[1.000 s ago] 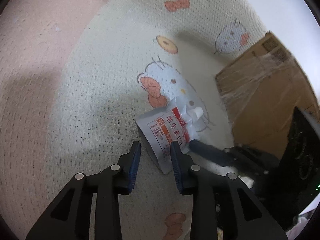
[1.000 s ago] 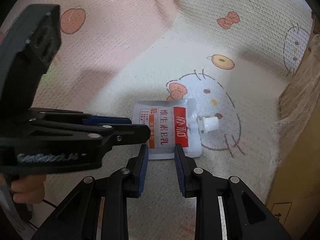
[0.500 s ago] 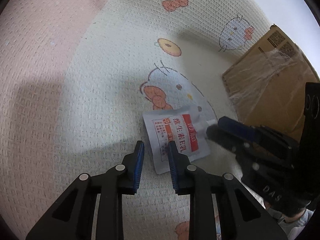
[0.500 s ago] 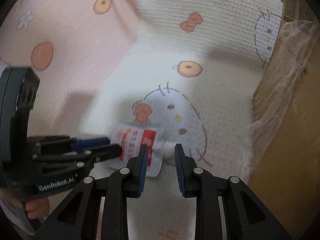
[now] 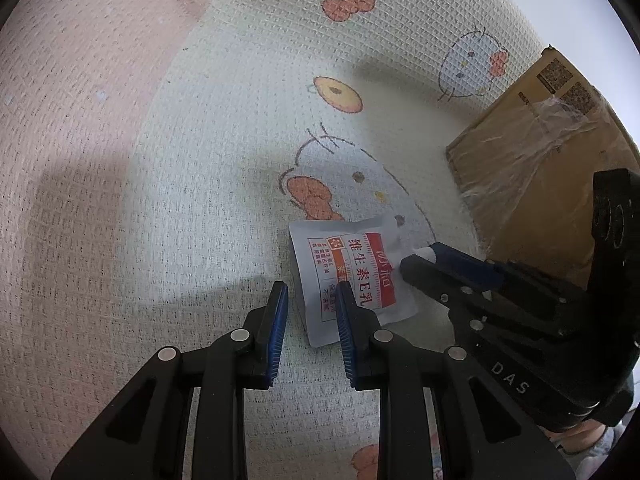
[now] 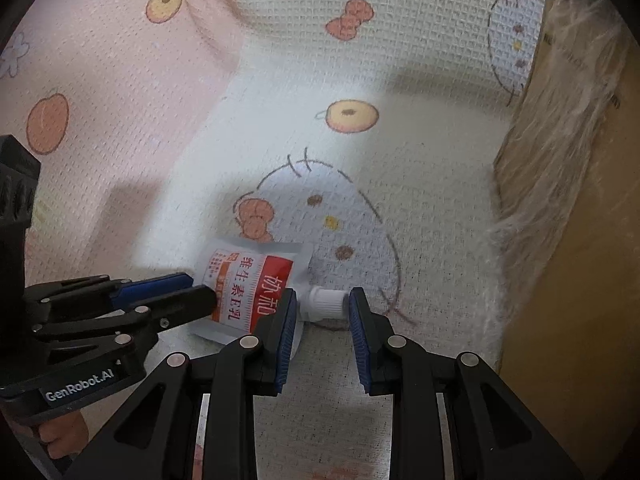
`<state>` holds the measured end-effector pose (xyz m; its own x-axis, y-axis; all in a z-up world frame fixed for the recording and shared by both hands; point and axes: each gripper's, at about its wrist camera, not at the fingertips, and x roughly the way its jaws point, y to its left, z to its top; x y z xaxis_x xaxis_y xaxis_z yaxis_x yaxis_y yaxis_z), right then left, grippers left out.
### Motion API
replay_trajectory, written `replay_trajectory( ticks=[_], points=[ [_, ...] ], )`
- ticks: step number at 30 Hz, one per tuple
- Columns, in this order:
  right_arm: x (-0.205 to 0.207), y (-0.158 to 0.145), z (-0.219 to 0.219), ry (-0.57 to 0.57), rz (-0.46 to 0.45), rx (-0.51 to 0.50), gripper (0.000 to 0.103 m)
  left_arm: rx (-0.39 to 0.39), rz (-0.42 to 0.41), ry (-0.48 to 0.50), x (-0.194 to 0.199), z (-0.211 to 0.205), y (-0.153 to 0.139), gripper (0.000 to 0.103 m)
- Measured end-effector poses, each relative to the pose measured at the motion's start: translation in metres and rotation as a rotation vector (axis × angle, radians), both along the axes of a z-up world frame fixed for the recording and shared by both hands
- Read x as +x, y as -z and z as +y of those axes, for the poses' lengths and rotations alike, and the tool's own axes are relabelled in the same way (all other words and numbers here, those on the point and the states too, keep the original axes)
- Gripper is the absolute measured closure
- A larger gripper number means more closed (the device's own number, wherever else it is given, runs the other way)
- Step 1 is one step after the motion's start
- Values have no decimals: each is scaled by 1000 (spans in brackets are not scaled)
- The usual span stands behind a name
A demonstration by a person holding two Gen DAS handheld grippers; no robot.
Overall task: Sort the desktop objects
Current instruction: 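Close the left gripper on the sachet body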
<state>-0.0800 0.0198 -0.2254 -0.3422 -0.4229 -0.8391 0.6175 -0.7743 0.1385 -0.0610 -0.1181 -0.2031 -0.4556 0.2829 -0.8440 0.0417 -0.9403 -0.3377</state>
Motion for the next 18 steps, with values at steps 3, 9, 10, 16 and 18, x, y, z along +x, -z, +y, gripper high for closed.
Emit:
replay_trajectory(
  ticks=[3, 9, 10, 16, 18],
  points=[
    [-3, 5, -1, 3, -14, -12, 79, -1, -10, 16, -2, 2, -1, 76],
    [-11, 11, 2, 35, -57, -60, 79, 4, -25, 46, -6, 9, -5, 74],
    [-11, 10, 2, 32, -54, -62, 79, 10, -35, 43, -8, 8, -3, 73],
    [-9, 11, 1, 13, -40, -75, 79, 42, -55, 18, -16, 3, 0, 67],
    [-7, 10, 2, 11, -35, -77, 78, 39, -67, 10, -18, 2, 0, 66]
  ],
)
